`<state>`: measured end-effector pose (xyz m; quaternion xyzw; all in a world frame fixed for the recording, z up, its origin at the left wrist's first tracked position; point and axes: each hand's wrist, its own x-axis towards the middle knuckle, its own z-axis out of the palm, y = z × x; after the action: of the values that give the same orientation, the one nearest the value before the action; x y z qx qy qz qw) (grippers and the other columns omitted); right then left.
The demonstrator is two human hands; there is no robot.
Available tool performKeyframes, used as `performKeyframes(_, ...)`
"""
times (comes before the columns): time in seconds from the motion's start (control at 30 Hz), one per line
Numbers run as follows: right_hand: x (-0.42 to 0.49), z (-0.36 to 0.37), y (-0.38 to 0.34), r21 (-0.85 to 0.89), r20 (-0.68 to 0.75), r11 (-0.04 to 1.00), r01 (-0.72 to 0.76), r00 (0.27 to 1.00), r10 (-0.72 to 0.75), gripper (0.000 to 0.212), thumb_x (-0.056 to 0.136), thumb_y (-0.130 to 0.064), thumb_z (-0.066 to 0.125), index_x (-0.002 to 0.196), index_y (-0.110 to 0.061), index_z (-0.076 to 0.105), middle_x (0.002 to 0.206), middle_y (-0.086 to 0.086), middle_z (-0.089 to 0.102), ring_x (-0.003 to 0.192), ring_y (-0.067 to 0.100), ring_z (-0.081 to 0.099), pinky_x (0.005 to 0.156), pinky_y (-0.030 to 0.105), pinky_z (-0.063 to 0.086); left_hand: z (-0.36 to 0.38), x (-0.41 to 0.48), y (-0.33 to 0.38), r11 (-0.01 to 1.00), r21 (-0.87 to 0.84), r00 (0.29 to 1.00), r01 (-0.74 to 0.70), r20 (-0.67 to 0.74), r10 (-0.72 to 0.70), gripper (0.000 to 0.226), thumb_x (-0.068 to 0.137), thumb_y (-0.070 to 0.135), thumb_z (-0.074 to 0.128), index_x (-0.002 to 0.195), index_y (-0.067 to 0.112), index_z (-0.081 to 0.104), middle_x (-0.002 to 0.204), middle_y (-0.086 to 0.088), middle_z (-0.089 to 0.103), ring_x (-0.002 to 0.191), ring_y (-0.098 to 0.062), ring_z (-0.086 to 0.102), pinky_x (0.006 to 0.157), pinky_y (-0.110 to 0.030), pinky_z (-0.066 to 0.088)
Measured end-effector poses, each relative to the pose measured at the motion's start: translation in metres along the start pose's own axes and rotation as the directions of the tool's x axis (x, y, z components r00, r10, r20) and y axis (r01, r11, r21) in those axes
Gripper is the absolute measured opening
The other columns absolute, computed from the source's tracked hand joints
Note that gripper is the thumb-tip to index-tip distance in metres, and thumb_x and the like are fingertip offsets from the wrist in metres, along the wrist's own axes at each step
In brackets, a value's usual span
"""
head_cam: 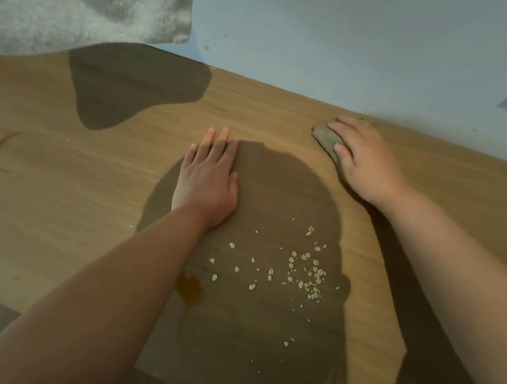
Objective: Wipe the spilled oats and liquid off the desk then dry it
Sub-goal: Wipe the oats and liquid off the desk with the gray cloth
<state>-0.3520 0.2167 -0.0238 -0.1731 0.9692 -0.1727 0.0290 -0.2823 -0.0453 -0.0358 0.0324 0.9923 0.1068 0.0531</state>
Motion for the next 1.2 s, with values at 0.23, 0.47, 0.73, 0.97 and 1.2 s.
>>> performKeyframes(0.23,-0.043,0.007,-0.035,0.027,0.277,0.917,0.397,0.879,-0.388,0.043,0.101,-0.031,0.033,0.14,-0.023,0.05,0.151,0.001,0.042,0.143,0.025,0.032,0.119,0.042,0.019,0.0,0.0,0.001,1.0,0.006,1.0,0.017,0.01,-0.017,0.059,0.101,0.027,0.033,0.156,0.017,0.014,0.165,0.0,0.004,0.151,-0.018,-0.004,0.122,-0.039,0.0)
performKeyframes(0.47,-0.08,0.007,-0.019,0.007,0.06,0.998,-0.06,0.996,0.06,0.045,0.101,-0.027,0.039,0.146,-0.023,0.041,0.157,0.003,0.032,0.147,0.03,0.022,0.121,0.05,0.011,0.003,0.002,0.0,1.0,0.012,1.0,0.022,-0.01,-0.022,0.06,0.1,0.027,0.035,0.156,0.018,0.013,0.164,0.0,0.004,0.151,-0.018,-0.003,0.122,-0.038,0.0)
performKeyframes(0.73,-0.102,-0.003,0.007,0.133,0.006,0.975,-0.18,0.984,0.181,0.044,0.102,-0.016,0.043,0.146,-0.019,0.042,0.156,0.006,0.033,0.146,0.028,0.024,0.12,0.039,0.009,0.004,0.003,-0.002,1.0,-0.001,1.0,0.02,-0.01,-0.02,0.059,0.102,0.028,0.032,0.156,0.018,0.012,0.164,-0.001,0.003,0.151,-0.019,-0.003,0.123,-0.039,0.001)
performKeyframes(0.97,-0.147,0.018,-0.055,0.104,0.011,0.979,-0.175,0.985,0.175,0.047,0.099,-0.017,0.046,0.145,-0.023,0.044,0.155,-0.002,0.032,0.146,0.021,0.02,0.121,0.047,0.01,0.004,0.003,-0.003,1.0,0.031,1.0,-0.001,0.001,0.001,0.06,0.101,0.025,0.032,0.156,0.016,0.011,0.164,-0.003,0.002,0.151,-0.022,-0.003,0.123,-0.041,0.002)
performKeyframes(1.2,-0.184,0.013,-0.045,0.248,-0.198,0.772,-0.585,0.75,0.632,0.043,0.101,-0.017,0.041,0.144,-0.015,0.046,0.155,0.008,0.035,0.145,0.029,0.025,0.121,0.042,0.013,0.005,0.011,-0.004,0.995,0.103,0.997,-0.01,0.076,0.003,0.061,0.102,0.029,0.029,0.156,0.016,0.003,0.164,-0.003,-0.005,0.151,-0.023,-0.006,0.123,-0.043,0.003)
